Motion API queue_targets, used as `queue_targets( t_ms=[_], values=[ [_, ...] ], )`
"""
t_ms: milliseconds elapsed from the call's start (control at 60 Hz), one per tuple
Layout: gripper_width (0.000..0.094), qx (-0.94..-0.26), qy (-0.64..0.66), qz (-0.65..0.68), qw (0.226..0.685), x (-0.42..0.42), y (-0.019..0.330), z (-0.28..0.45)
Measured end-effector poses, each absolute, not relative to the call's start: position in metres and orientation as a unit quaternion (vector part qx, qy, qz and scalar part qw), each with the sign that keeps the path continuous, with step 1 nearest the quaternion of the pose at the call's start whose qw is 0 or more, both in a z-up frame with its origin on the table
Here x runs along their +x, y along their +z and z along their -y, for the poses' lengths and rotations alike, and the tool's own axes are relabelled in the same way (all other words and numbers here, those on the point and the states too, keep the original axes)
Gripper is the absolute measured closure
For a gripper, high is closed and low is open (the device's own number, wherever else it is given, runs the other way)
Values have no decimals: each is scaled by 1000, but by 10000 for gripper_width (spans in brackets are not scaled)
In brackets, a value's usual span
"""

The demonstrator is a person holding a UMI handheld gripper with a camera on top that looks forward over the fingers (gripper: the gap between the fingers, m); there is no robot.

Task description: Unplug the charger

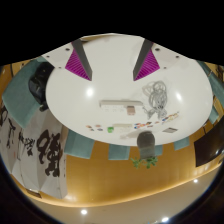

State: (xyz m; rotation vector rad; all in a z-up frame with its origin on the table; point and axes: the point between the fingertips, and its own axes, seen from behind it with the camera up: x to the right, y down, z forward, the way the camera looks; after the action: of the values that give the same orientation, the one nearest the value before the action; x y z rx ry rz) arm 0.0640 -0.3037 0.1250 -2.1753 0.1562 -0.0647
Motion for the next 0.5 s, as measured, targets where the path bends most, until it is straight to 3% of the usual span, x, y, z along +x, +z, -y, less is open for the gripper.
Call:
queue_targets(
  t_ms=[200,300,383,500],
  values=[
    [83,-851,-12,-46,523,0,103,133],
    [92,-853,-34,-46,518,-6,77,65],
    [145,-858,-50,-49,510,-5,47,29],
    [296,-865,-47,-90,492,3,24,10]
  ],
)
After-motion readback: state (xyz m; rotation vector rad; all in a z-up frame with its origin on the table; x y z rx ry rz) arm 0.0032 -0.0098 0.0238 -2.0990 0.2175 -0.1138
